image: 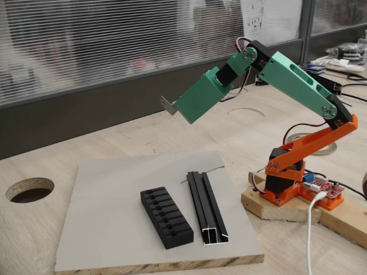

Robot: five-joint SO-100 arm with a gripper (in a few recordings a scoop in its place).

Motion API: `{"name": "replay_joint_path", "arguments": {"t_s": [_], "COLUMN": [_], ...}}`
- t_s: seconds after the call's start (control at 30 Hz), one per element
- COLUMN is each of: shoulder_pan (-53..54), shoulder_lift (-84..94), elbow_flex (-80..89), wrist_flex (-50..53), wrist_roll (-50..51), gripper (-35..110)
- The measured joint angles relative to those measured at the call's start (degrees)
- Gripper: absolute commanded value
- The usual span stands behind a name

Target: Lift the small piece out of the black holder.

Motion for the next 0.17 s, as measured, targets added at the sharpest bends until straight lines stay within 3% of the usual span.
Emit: {"name": "replay_joint_path", "arguments": {"t_s": [0.17], "shoulder_pan": [0.0], "shoulder_lift": [0.0], "elbow_flex": [0.0], "wrist_flex": [0.0], "wrist_roll": [0.0], "gripper": [6]}}
